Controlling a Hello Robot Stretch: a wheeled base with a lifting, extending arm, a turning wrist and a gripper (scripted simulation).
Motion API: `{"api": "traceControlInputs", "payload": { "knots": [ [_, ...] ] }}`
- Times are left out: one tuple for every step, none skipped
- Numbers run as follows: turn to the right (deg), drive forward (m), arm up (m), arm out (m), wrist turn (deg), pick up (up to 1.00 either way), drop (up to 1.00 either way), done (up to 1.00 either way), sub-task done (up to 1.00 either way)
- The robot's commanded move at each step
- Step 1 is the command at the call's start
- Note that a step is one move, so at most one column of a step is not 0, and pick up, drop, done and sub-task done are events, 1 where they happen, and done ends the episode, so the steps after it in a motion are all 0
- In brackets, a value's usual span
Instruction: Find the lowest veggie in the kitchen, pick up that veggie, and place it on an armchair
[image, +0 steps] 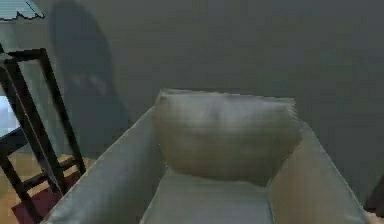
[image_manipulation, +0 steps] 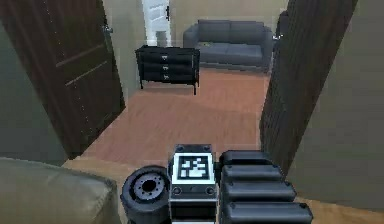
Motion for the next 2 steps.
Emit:
{"api": "traceControlInputs", "payload": {
  "knots": [
    [-45.0,0.0,0.0,0.0,0.0,0.0,0.0,0.0,0.0],
    [-45.0,0.0,0.0,0.0,0.0,0.0,0.0,0.0,0.0]
  ]
}}
